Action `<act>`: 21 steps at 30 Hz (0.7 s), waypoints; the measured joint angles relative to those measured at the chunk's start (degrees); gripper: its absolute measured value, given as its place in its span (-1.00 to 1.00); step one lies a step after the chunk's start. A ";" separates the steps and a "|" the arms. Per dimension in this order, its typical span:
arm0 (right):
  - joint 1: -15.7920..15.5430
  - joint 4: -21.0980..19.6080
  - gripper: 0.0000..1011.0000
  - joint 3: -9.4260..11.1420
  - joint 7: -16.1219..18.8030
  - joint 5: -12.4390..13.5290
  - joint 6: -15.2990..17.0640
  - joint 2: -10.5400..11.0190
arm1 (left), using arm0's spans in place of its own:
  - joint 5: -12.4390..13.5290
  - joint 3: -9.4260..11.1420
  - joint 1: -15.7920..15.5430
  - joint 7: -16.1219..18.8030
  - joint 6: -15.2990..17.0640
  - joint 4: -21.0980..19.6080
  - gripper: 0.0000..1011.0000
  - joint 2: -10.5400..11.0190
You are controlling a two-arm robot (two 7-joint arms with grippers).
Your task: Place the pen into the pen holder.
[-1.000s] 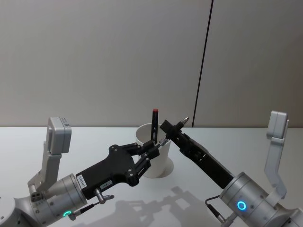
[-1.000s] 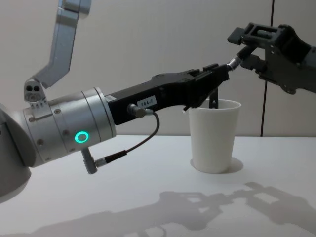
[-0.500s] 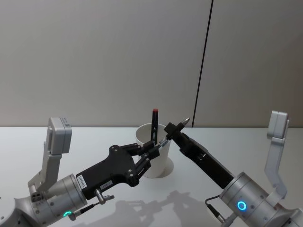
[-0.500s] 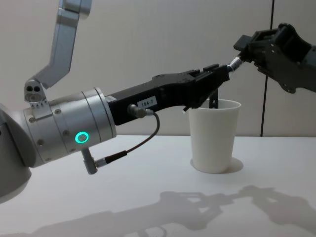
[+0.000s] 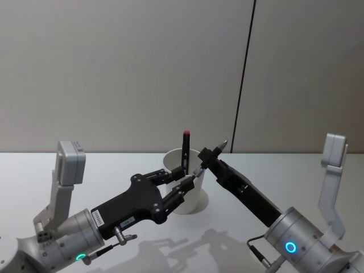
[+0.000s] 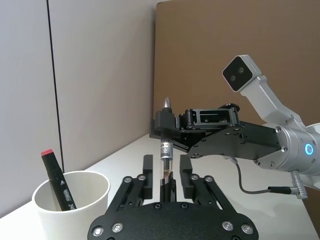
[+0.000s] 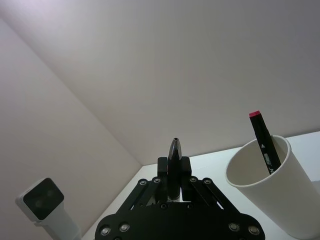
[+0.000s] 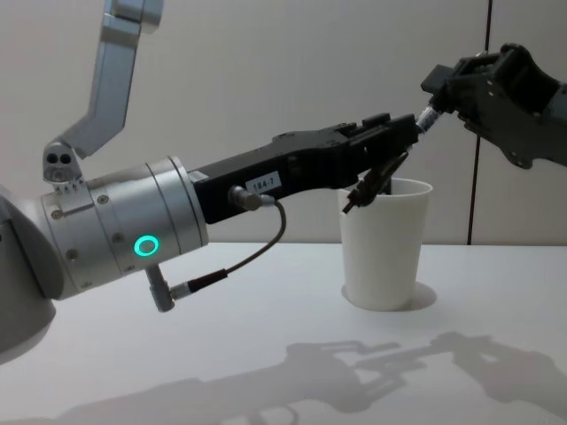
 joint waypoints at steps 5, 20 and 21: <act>0.01 0.00 -0.72 -0.01 0.00 -0.02 0.00 -0.01 | 0.00 0.01 0.00 0.00 0.00 0.00 -0.09 0.00; 0.11 0.09 -0.72 -0.07 0.03 -0.05 -0.08 0.04 | 0.01 0.02 0.00 0.00 0.00 0.00 0.79 0.00; 0.15 0.14 -0.72 -0.09 0.04 -0.07 -0.18 0.08 | 0.01 0.02 0.00 0.00 0.00 0.00 0.86 0.00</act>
